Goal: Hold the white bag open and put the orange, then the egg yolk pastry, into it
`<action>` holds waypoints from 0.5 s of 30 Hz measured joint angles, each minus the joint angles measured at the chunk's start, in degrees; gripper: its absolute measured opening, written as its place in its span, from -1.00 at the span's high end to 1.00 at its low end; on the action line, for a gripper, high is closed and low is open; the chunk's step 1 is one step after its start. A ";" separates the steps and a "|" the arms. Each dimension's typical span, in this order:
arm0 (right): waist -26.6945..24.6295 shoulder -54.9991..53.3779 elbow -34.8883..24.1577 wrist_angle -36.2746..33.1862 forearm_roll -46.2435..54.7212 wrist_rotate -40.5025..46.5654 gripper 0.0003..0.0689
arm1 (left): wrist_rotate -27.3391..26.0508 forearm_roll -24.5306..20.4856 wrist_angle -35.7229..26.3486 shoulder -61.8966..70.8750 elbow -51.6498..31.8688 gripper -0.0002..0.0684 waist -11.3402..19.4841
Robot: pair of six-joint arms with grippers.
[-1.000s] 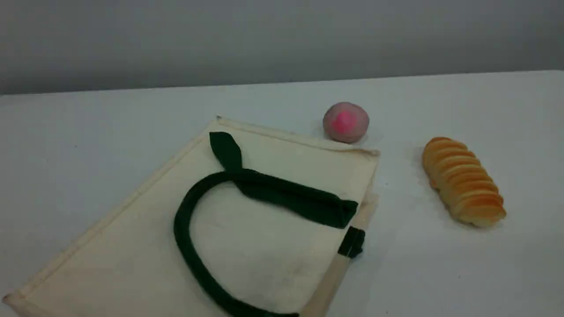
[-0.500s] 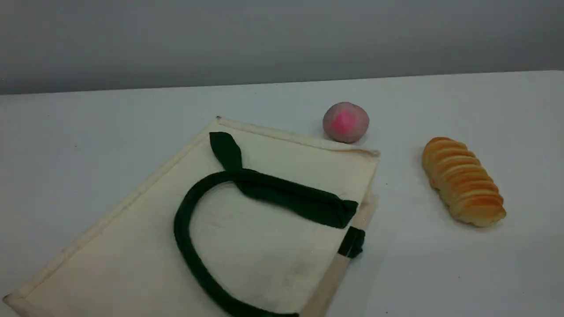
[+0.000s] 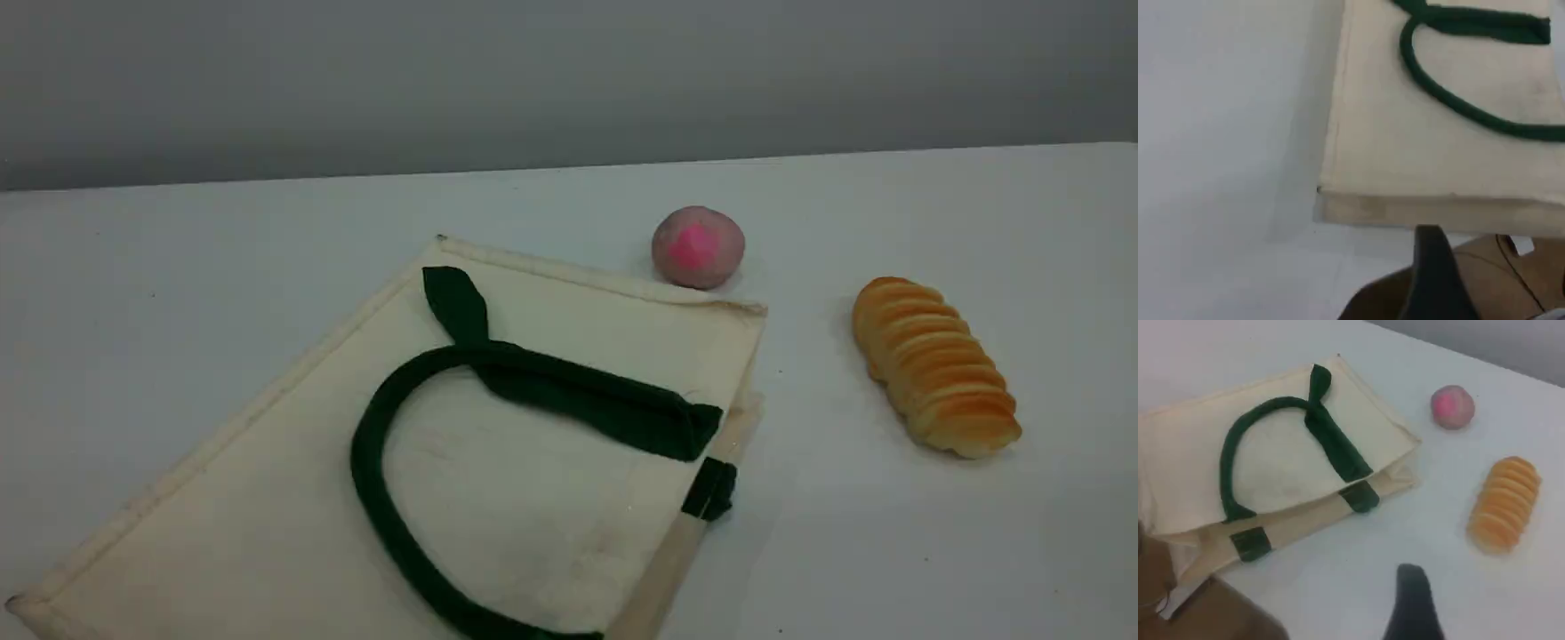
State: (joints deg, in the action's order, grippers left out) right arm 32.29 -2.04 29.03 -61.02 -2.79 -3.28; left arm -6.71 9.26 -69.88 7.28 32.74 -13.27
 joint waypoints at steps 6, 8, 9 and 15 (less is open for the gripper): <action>0.00 0.00 0.00 0.00 0.00 0.00 -0.33 | 0.00 -2.78 1.30 0.00 -0.03 -0.18 0.00; 0.00 0.00 0.00 0.00 0.00 0.00 -0.33 | 0.00 -3.50 2.68 0.00 -0.03 -0.18 0.00; 0.00 0.00 0.00 0.00 0.00 0.00 -0.33 | 0.00 -3.50 3.30 0.00 -0.09 -0.18 0.00; 0.00 0.00 0.00 0.00 0.00 0.00 -0.33 | 0.16 -3.37 7.84 0.00 -3.06 -0.18 0.00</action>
State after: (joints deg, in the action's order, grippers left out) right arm 32.29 -2.04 29.03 -61.02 -2.79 -3.28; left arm -6.55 5.90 -62.04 7.28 29.69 -13.27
